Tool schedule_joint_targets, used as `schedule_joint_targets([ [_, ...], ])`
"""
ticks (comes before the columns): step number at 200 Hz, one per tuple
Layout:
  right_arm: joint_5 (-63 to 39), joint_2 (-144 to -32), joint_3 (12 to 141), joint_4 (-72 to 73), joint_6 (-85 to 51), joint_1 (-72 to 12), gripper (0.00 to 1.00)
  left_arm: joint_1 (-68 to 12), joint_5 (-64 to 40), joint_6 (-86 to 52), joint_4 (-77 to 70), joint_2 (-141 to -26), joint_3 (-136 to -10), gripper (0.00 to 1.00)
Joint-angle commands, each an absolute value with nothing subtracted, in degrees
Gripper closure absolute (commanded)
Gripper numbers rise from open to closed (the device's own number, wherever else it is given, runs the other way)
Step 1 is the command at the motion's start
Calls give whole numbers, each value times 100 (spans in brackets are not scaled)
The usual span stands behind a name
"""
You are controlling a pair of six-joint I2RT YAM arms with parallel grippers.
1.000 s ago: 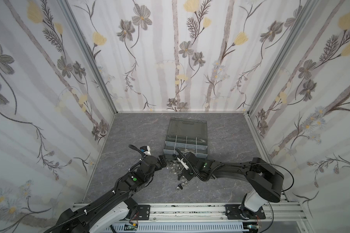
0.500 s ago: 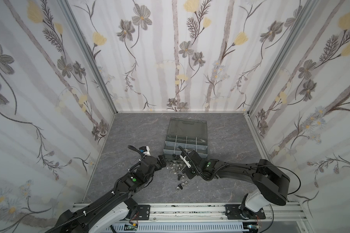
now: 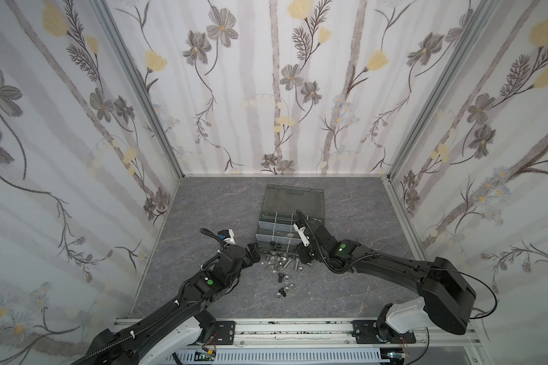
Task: Sort the screws and nuts into containers
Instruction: Place the nut into the container.
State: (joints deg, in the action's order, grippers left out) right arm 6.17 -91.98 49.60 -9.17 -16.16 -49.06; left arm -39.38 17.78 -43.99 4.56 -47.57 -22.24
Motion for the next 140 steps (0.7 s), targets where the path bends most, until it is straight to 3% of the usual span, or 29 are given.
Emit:
schedule_joint_targets([
  [1,817,-9262,4992,-840,-1631,-4804,91,-3929,1828,-4445,378,-4752,-2210,0],
  [28,838,-9479,5049,-775,-1700,-4744,91,-3927,1793,-4439,378,-4750,-2213,0],
  [93,867,-9416,5036,-780,-1850,-4745,77,-3932,1792,-4482,378,-4783,-2210,0],
  [140,820,-9229,5007,-879,-1862,-4746,76,-3929,1828,-4465,378,-4790,-2246,0],
])
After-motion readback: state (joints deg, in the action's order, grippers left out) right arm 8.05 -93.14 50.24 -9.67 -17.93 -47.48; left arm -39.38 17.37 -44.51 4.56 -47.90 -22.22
